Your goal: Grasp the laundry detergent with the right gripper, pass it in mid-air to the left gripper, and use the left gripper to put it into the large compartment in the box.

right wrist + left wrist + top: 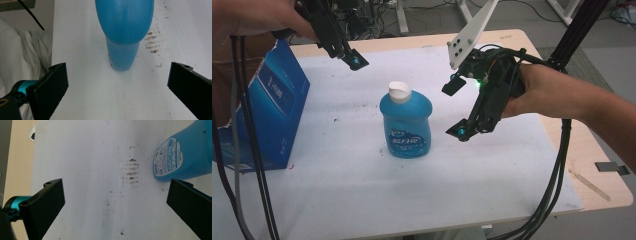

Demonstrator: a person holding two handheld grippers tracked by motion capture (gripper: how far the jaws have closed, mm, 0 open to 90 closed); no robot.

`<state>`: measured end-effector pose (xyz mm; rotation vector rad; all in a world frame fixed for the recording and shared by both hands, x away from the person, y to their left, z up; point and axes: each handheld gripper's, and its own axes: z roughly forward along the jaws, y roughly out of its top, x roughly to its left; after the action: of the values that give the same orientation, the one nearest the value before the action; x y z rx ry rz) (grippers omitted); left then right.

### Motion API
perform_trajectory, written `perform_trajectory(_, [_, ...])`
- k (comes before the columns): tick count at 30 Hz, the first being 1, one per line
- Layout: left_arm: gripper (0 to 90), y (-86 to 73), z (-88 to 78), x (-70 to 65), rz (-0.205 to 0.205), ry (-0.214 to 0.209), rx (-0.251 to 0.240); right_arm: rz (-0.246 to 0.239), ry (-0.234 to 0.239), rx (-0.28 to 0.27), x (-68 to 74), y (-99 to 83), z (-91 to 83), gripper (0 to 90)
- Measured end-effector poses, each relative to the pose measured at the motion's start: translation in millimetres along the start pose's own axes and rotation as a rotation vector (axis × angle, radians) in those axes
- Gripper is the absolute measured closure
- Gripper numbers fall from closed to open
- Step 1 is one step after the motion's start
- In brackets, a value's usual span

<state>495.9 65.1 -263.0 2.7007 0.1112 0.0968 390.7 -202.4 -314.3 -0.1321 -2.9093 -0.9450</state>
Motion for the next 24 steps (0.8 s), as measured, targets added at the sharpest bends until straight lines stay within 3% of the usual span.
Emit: perform_trajectory(24, [1.7, -3.0, 5.6, 0.9, -0.008, -0.007, 0.001, 0.023, 0.044, -0.128, -18.3, -8.5, 30.7, 2.3])
